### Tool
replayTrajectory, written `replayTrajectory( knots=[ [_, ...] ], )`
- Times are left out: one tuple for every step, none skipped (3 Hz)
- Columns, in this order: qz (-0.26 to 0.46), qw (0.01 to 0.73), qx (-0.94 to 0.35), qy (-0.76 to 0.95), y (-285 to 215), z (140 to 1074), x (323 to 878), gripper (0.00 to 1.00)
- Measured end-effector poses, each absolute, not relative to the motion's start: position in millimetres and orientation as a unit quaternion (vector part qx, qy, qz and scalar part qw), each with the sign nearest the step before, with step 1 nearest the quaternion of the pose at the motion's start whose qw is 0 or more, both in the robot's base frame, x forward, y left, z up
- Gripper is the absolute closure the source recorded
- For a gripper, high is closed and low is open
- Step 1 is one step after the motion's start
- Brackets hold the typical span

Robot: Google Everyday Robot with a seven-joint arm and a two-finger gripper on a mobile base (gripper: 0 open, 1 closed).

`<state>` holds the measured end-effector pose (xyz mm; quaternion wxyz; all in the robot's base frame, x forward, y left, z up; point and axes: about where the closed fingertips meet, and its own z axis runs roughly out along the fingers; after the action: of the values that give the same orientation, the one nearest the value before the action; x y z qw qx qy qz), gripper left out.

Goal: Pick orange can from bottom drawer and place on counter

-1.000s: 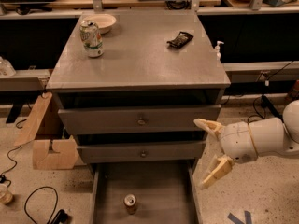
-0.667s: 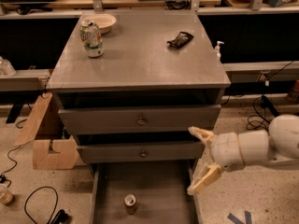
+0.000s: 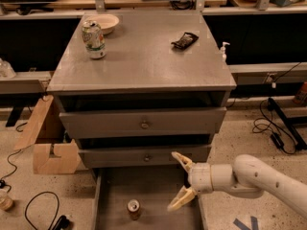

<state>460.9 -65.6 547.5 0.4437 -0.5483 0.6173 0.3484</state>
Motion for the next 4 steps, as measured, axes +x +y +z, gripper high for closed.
replayTrajectory(
  knots=[
    [0.369,0.440,-0.543,0.613,-52.8,504.6,464.7,0.00],
    [0.375,0.440,-0.539,0.613,-50.1,499.3,463.0,0.00],
    [0.386,0.444,-0.534,0.607,-38.2,485.3,470.6,0.00],
    [0.419,0.443,-0.523,0.595,-5.5,446.6,480.5,0.00]
  ],
)
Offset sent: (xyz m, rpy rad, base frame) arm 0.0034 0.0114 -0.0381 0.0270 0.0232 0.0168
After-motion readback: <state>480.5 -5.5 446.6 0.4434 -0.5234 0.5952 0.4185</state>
